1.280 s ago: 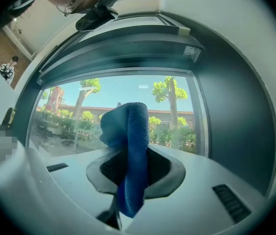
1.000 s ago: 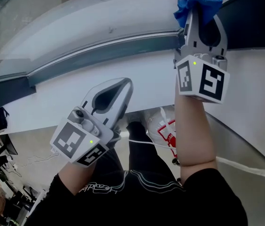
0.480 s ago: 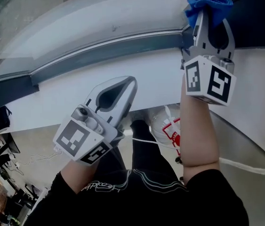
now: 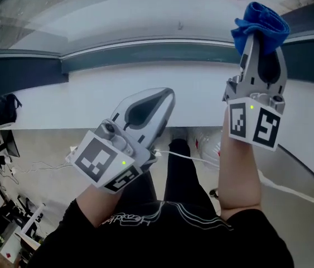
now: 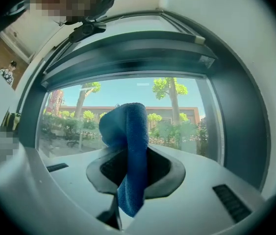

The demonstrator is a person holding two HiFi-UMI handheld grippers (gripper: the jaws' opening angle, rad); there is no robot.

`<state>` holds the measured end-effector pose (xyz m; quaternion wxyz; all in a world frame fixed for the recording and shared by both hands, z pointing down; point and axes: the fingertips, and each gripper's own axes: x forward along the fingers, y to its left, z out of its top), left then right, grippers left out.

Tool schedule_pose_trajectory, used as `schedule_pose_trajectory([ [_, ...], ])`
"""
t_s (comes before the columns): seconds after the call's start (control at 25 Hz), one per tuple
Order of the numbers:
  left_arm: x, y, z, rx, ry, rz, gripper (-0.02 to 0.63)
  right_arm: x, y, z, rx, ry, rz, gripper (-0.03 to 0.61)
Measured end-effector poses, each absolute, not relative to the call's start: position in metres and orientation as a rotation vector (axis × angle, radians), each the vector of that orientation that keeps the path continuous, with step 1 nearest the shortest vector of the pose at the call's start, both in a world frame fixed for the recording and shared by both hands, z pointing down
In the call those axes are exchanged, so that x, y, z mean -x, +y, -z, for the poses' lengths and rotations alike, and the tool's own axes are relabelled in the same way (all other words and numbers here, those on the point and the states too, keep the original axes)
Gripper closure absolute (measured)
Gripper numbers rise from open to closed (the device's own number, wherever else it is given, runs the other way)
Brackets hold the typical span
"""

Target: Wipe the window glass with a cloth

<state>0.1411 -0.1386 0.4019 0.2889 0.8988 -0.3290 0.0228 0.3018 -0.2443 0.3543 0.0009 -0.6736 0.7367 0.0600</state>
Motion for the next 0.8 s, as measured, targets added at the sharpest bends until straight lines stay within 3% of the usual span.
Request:
schedule_pose_trajectory([
  [0.8,0.215,-0.098,-0.431,-2.181,-1.283,0.018,0.607,0.131,-0.215,-0.423,1.523,2.751,0.022,0.515],
])
